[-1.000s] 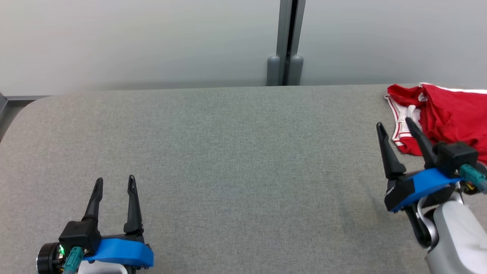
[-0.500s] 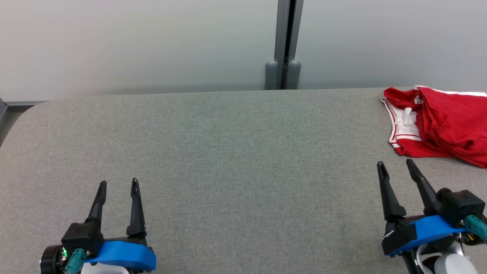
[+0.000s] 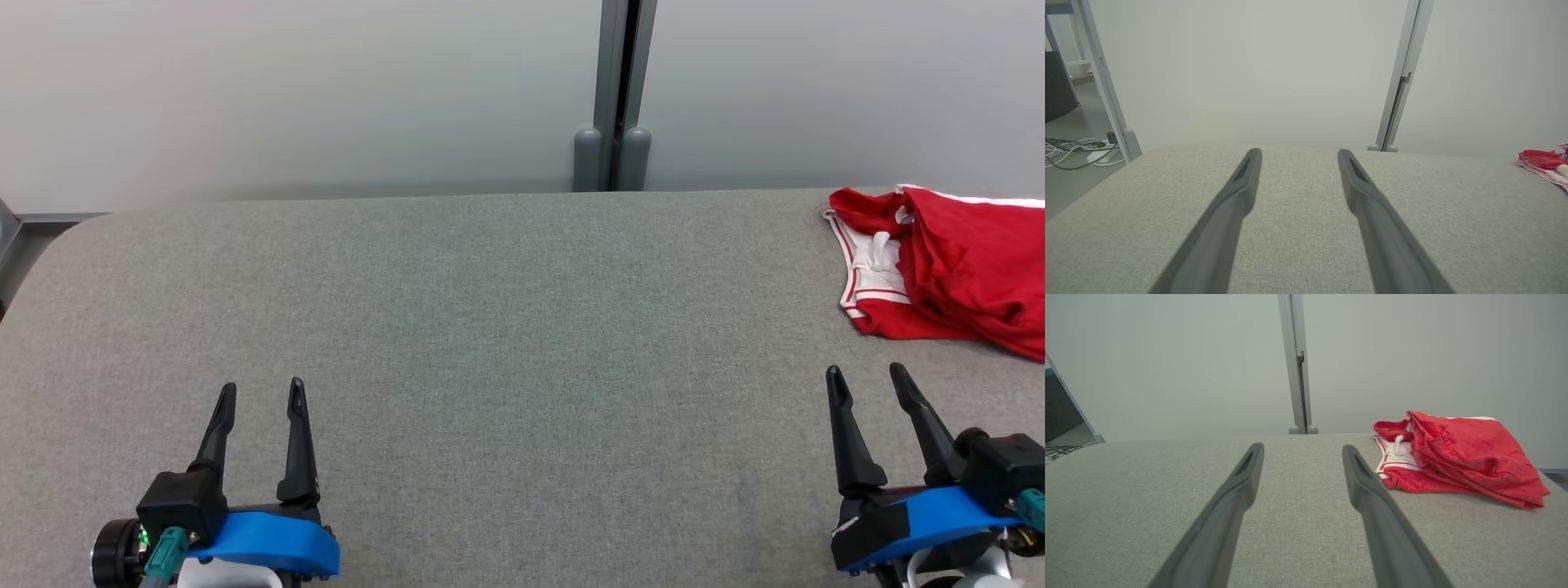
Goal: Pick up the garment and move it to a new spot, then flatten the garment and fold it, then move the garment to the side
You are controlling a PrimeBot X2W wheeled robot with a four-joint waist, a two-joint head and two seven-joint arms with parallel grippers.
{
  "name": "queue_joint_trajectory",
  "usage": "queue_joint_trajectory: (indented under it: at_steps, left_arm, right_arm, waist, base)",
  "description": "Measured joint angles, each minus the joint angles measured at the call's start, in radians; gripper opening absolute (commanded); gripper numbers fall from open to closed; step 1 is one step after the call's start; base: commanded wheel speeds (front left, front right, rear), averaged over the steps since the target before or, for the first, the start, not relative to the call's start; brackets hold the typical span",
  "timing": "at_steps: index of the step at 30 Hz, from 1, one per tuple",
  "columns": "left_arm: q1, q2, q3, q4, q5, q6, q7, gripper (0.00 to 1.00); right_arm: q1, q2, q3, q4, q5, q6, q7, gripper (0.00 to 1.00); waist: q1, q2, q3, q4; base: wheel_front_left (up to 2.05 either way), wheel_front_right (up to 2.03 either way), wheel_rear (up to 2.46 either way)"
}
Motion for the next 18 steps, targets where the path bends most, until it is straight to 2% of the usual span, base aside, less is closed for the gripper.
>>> queue_joint_trajectory:
  at_steps: [11,12,18]
  left_arm:
    - [-0.004,0.002,-0.004,0.007,-0.012,0.000,0.005,1.00]
    - [-0.003,0.002,-0.005,0.008,-0.012,0.000,0.005,0.00]
    - [0.034,-0.016,-0.006,0.058,-0.027,-0.003,0.012,0.00]
  right_arm:
    - [0.002,0.002,0.008,0.028,0.012,0.000,-0.010,1.00]
    - [0.002,0.002,0.009,0.032,0.012,0.000,-0.010,0.00]
    - [0.005,0.006,0.010,0.088,0.026,0.000,-0.002,0.00]
  waist:
    - [0.0000,0.0000,-0.005,0.003]
    - [0.0000,0.0000,-0.005,0.003]
    - [0.0000,0.0000,-0.006,0.003]
  base:
    - [0.00,0.00,0.00]
    - [0.00,0.00,0.00]
    - [0.00,0.00,0.00]
